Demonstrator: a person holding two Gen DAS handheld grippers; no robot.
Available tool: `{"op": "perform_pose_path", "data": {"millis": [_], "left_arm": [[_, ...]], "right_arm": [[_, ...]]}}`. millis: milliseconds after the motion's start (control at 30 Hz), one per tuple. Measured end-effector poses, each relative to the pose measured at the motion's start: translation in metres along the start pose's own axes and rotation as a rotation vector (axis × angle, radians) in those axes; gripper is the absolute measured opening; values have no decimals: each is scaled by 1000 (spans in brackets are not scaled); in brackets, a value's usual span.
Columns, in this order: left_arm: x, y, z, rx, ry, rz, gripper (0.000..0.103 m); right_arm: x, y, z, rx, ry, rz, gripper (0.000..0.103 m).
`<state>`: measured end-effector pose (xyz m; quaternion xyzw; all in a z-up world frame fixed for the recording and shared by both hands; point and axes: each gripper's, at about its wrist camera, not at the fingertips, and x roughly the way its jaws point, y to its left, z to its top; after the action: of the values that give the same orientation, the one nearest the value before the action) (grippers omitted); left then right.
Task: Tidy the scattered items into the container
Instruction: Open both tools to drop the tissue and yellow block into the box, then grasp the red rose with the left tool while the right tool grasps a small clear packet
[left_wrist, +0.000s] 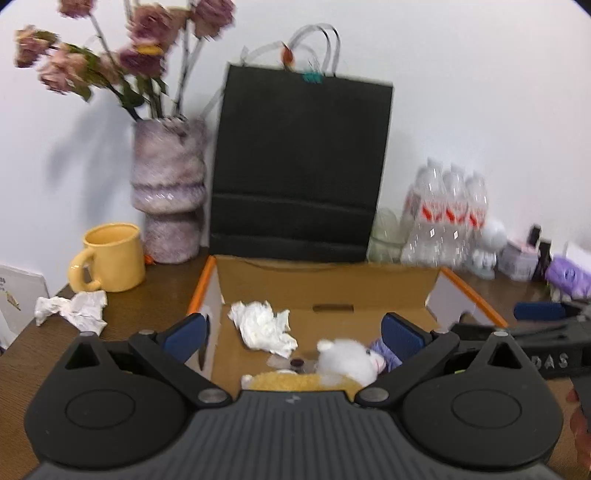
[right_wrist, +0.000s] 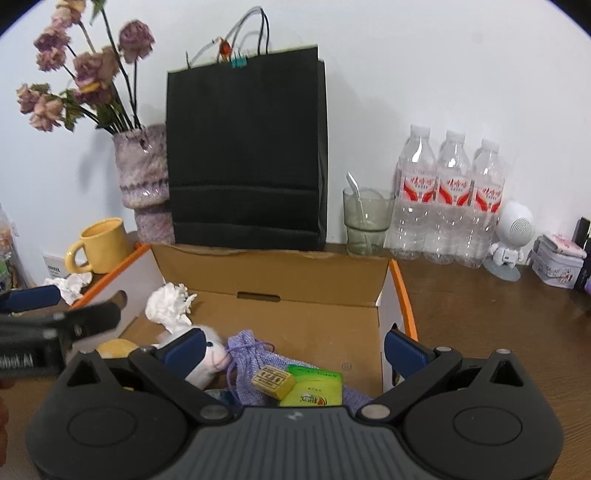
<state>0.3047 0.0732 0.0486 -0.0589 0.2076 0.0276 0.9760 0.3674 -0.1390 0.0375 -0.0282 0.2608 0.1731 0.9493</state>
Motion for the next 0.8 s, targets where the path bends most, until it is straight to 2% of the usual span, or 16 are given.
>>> {"op": "perform_pose_path", "data": {"millis": [100, 200, 433, 667, 800], "left_arm": [[-17, 2, 0, -13, -26, -30, 103], [-36, -3, -7, 20, -47, -57, 103], [-75, -10, -40, 98, -42, -90, 103], [-78, -11, -74, 96, 40, -119, 103], [-70, -11, -87, 88, 95, -133, 98]], "right_arm": [[-21, 0, -3, -4, -38, 11, 103], [-42, 2, -13, -24, -65, 14, 103], [-81, 3, -53, -46, -64, -2, 103], [-86, 9, -104, -39, 56, 23, 103], [-80, 13, -124, -25, 131, 43, 103]]}}
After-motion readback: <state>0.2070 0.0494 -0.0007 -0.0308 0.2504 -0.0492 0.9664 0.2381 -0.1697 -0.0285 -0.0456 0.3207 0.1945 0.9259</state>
